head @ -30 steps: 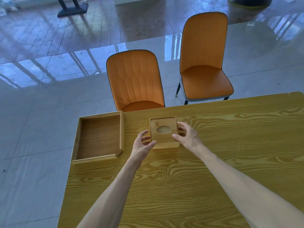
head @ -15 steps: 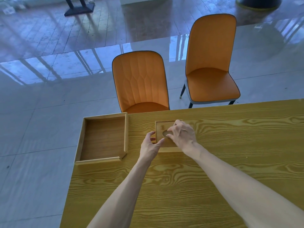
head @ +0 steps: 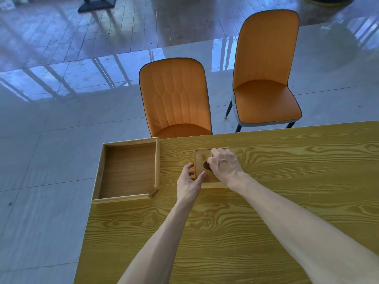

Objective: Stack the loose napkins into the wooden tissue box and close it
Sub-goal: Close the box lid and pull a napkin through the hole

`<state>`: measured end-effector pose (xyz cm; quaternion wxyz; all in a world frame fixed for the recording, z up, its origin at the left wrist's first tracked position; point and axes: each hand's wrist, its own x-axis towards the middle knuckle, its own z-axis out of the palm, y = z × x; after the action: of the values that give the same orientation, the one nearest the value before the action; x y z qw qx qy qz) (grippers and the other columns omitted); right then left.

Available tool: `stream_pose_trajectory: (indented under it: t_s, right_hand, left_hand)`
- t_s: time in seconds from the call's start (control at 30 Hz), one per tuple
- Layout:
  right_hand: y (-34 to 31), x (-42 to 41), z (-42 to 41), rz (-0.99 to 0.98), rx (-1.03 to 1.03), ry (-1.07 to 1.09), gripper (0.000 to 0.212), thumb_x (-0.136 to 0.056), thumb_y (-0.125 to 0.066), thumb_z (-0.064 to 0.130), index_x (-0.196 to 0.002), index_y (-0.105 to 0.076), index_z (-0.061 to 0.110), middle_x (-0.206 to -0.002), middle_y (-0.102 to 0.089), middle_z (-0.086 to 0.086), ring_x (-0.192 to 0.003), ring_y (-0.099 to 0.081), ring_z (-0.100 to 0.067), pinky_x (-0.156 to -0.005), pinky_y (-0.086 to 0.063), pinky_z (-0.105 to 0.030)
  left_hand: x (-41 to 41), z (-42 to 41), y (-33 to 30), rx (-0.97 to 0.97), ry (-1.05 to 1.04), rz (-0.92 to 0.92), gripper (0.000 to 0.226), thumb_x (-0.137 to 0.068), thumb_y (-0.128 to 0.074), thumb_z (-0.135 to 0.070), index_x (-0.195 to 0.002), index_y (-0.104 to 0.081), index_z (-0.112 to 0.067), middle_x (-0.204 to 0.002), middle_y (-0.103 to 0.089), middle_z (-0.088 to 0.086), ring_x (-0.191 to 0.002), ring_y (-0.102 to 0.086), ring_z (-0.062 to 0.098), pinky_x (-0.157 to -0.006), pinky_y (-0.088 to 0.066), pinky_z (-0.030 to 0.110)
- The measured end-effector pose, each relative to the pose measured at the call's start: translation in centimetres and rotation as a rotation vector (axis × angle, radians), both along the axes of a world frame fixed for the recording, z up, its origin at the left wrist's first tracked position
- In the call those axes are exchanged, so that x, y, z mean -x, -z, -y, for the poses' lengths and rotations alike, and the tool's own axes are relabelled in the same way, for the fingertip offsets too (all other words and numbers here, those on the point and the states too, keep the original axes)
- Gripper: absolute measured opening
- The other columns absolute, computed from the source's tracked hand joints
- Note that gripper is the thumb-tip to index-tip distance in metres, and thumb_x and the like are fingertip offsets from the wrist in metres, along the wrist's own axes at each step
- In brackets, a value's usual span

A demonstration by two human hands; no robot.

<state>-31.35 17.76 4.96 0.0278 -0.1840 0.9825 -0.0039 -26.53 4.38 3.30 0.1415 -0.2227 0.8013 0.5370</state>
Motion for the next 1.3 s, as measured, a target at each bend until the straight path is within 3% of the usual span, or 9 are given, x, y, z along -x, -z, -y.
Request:
stream_pose_trajectory:
  t_s: [0.17,0.57,0.73,0.83,0.93,1.13,1.3]
  right_hand:
    - [0.2,-1.0,-1.2,-0.007,0.297,0.095,0.017,-0.089,-0.069,0.026,-0.094,-0.074,0.011,-0.095,-0.063,-0.003,-0.088,-0.062,-0.017,-0.071,-0.054,-0.029]
    - [1.6,-1.9,-3.1,0.074,0.723,0.290,0.019,-0.094,-0.061,0.022,-0.103,-0.067,0.006,-0.102,-0.054,-0.005,-0.082,-0.054,-0.014,-0.073,-0.049,-0.025]
    - [1.6,-2.3,-3.2,0.090,0.809,0.316,0.030,-0.096,-0.057,0.035,-0.111,-0.067,0.011,-0.101,-0.054,-0.002,-0.080,-0.054,-0.011,-0.075,-0.052,-0.028]
    - [1.2,-1.6,-3.0,0.099,0.701,0.242,0.041,-0.090,-0.064,0.042,-0.122,-0.066,0.017,-0.101,-0.055,-0.003,-0.074,-0.055,-0.010,-0.072,-0.053,-0.027]
    - [1.4,-1.2,-2.7,0.070,0.639,0.247,0.027,-0.087,-0.070,0.033,-0.108,-0.074,0.016,-0.101,-0.059,-0.002,-0.077,-0.056,-0.010,-0.072,-0.056,-0.030]
    - [2.2,-2.6,-3.4,0.054,0.902,0.296,0.021,-0.092,-0.063,0.033,-0.098,-0.071,0.014,-0.098,-0.057,-0.001,-0.076,-0.055,-0.001,-0.069,-0.048,-0.011]
    - [2.2,-3.1,-3.3,0.078,1.009,0.344,0.019,-0.099,-0.053,0.028,-0.099,-0.066,0.014,-0.102,-0.059,-0.008,-0.083,-0.055,-0.002,-0.073,-0.045,-0.006]
  left_hand:
    - [0.1,0.0,0.1,-0.002,-0.002,0.005,0.058,-0.087,-0.072,-0.038,-0.139,-0.048,-0.028,-0.125,-0.063,0.002,-0.101,-0.063,0.017,-0.090,-0.054,0.038]
    - [0.0,0.0,-0.1,-0.005,-0.011,0.010,0.058,-0.086,-0.073,-0.038,-0.138,-0.049,-0.028,-0.122,-0.062,0.001,-0.099,-0.063,0.016,-0.085,-0.054,0.035]
    - [0.0,0.0,0.1,-0.006,-0.005,0.012,0.059,-0.085,-0.073,-0.040,-0.138,-0.049,-0.029,-0.124,-0.063,0.001,-0.101,-0.064,0.016,-0.089,-0.055,0.040]
    - [0.0,0.0,0.0,-0.013,-0.008,0.019,0.059,-0.086,-0.073,-0.039,-0.139,-0.049,-0.028,-0.124,-0.062,0.001,-0.100,-0.063,0.017,-0.089,-0.055,0.039]
    - [0.1,0.0,0.0,-0.015,-0.011,0.022,0.059,-0.085,-0.073,-0.039,-0.138,-0.049,-0.027,-0.124,-0.062,0.002,-0.100,-0.063,0.017,-0.090,-0.055,0.040]
    - [0.1,0.0,0.0,-0.012,-0.011,0.011,0.057,-0.086,-0.073,-0.038,-0.137,-0.050,-0.027,-0.124,-0.063,0.002,-0.101,-0.063,0.017,-0.088,-0.055,0.038]
    - [0.0,-0.1,0.1,-0.021,-0.014,0.013,0.057,-0.086,-0.073,-0.036,-0.138,-0.050,-0.026,-0.125,-0.063,0.003,-0.102,-0.063,0.017,-0.088,-0.054,0.038]
